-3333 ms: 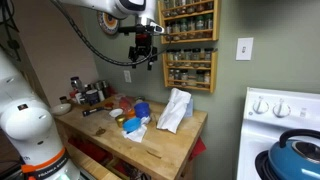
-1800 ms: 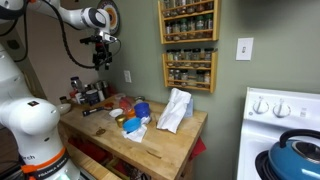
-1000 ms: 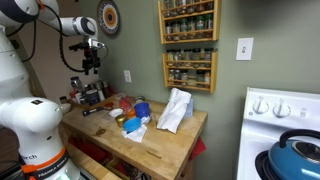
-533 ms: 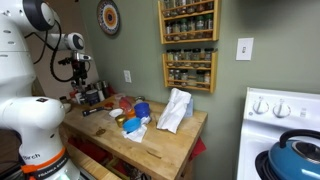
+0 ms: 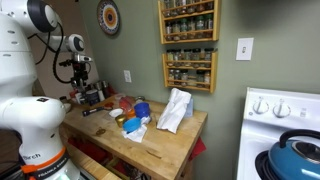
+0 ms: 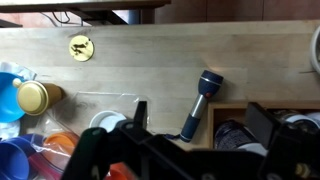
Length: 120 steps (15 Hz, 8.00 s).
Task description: Turn the flashlight switch off
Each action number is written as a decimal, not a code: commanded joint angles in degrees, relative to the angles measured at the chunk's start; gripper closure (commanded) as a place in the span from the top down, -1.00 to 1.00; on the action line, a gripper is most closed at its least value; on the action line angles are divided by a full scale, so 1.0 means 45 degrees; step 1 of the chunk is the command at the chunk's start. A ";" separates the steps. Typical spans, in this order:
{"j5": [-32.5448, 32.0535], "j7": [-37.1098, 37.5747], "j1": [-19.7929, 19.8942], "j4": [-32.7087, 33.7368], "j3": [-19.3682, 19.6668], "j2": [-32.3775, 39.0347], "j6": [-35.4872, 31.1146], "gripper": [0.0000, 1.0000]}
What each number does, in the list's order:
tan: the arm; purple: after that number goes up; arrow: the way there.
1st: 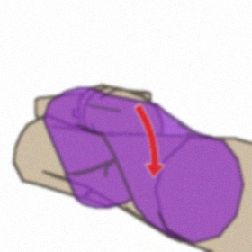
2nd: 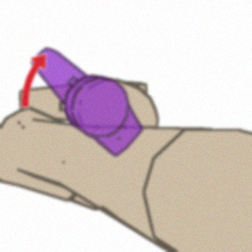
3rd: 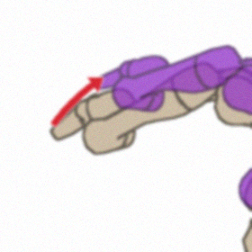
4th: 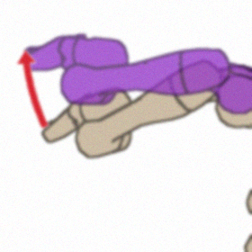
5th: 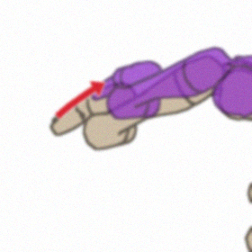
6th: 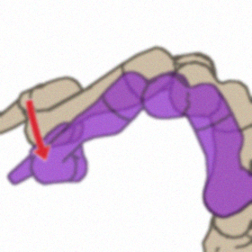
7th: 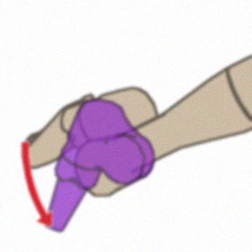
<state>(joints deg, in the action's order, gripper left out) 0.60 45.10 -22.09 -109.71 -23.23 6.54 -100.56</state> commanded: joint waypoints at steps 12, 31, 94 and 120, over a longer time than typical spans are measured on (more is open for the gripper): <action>-0.1497 0.2513 -0.1691 -0.1982 0.0306 0.1378 -0.4455 -0.16; -0.3761 0.8425 -0.2612 -0.1881 0.1301 0.3049 -0.5421 -1.00; -0.4616 0.9698 -0.3087 -0.1746 0.1865 0.3414 -0.5742 -1.00; -0.4585 0.9502 -0.3243 -0.1736 0.1874 0.3705 -0.5713 -1.00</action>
<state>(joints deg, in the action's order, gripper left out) -19.22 86.83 -35.39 -117.41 -15.68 22.24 -126.83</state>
